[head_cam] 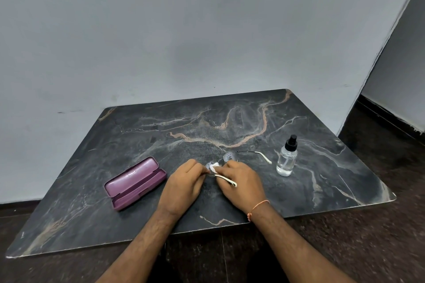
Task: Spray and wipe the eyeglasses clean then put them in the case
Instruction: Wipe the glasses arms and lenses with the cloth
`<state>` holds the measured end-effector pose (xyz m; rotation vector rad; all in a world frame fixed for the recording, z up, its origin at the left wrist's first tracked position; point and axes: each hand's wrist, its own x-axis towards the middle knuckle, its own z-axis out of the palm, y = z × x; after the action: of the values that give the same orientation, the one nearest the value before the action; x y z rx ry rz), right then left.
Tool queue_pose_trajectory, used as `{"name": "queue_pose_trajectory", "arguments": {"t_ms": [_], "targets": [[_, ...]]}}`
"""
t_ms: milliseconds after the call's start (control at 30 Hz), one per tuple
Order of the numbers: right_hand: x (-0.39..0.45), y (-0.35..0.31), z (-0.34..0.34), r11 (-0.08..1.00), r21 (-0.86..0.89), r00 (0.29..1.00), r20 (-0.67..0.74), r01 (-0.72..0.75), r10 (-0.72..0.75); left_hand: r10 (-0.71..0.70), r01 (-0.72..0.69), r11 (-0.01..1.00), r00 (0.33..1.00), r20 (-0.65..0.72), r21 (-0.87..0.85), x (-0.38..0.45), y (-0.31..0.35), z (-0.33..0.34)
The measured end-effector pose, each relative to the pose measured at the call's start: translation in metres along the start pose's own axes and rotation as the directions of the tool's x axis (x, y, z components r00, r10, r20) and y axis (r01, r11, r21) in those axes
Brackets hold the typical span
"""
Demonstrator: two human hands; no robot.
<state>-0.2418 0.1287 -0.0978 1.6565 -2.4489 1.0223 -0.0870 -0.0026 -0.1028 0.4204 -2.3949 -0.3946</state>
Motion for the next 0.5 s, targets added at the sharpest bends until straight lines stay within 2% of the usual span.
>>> {"name": "queue_pose_trajectory", "arguments": {"t_ms": [133, 233, 500], "targets": [[-0.001, -0.002, -0.003, 1.000, 0.022, 1.000, 0.011, -0.017, 0.017, 0.013, -0.013, 1.000, 1.000, -0.003, -0.011, 0.000, 0.000, 0.001], [0.000, 0.000, -0.002, 0.998, -0.061, 0.999, -0.016, -0.030, 0.029, 0.014, -0.014, 1.000, 1.000, 0.002, -0.011, 0.000, -0.001, 0.001], [0.003, 0.001, 0.009, 0.989, -0.114, 0.985, -0.157, -0.089, 0.070, 0.062, -0.062, 0.998, 0.998, -0.006, -0.005, -0.001, -0.003, 0.004]]}}
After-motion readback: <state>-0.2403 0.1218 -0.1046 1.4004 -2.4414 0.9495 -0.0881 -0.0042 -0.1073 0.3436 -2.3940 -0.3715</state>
